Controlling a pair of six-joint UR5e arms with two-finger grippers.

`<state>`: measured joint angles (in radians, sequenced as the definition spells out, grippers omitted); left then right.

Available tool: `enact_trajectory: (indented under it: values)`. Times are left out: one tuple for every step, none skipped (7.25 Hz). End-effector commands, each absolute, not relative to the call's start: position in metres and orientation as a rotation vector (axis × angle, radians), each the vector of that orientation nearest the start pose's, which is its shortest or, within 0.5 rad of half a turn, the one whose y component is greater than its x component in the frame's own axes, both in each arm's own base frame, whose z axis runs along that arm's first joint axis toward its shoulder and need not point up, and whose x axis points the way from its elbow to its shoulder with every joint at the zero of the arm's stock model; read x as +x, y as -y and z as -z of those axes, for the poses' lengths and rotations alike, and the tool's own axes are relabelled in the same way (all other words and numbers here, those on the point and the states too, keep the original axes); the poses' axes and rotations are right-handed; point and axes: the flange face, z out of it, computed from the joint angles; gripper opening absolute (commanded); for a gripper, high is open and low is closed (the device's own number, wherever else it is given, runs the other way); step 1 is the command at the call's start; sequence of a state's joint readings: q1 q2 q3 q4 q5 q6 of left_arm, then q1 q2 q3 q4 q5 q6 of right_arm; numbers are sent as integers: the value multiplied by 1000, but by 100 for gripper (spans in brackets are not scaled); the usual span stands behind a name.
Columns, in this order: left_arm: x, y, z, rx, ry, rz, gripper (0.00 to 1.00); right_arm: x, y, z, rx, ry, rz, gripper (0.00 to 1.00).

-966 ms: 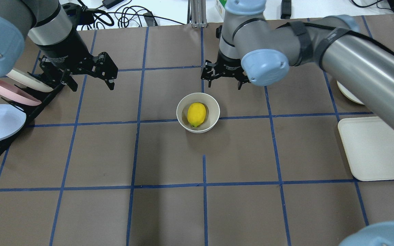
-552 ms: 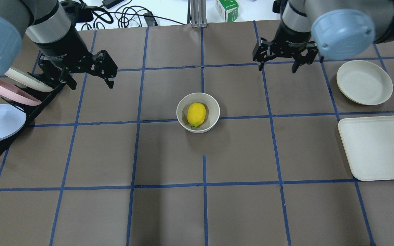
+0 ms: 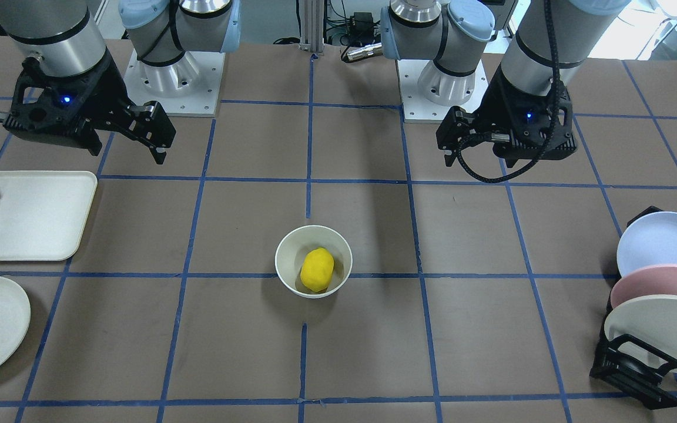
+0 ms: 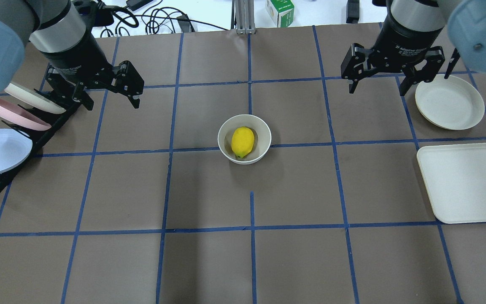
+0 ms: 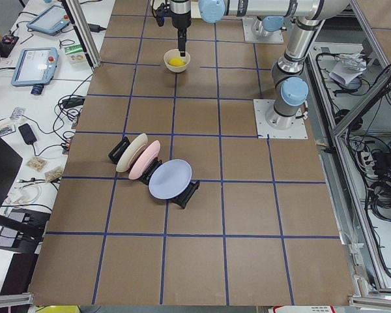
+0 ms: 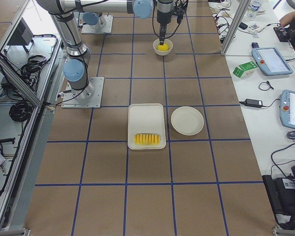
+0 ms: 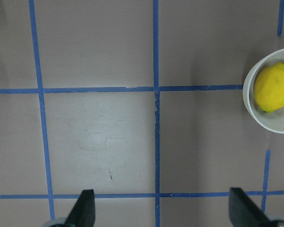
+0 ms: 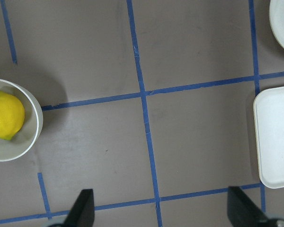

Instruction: Place bowl and put lemon in it

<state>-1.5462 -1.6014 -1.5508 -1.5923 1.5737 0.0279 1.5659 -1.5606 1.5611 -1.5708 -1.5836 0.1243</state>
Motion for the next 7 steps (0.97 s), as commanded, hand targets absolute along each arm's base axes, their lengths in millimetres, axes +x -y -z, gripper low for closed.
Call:
enact_trajectory:
  values:
    - [-119, 505, -480, 2, -3141, -51, 100, 131, 489, -479, 196, -3147, -33, 100]
    - [-120, 505, -480, 5, -3141, -51, 100, 130, 489, -479, 184, -3157, -30, 100]
    - [-121, 504, -480, 7, -3139, -55, 100, 130, 489, -478, 181, -3156, -35, 100]
    - [-120, 505, -480, 5, -3141, -55, 100, 130, 488, -477, 177, -3158, -39, 100]
    - [-120, 504, -479, 5, -3141, -58, 100, 130, 488, -477, 177, -3158, -40, 100]
    - [-121, 504, -479, 7, -3141, -60, 100, 130, 489, -476, 177, -3159, -42, 100]
    - [-121, 504, -479, 7, -3141, -60, 100, 130, 489, -475, 177, -3159, -47, 100]
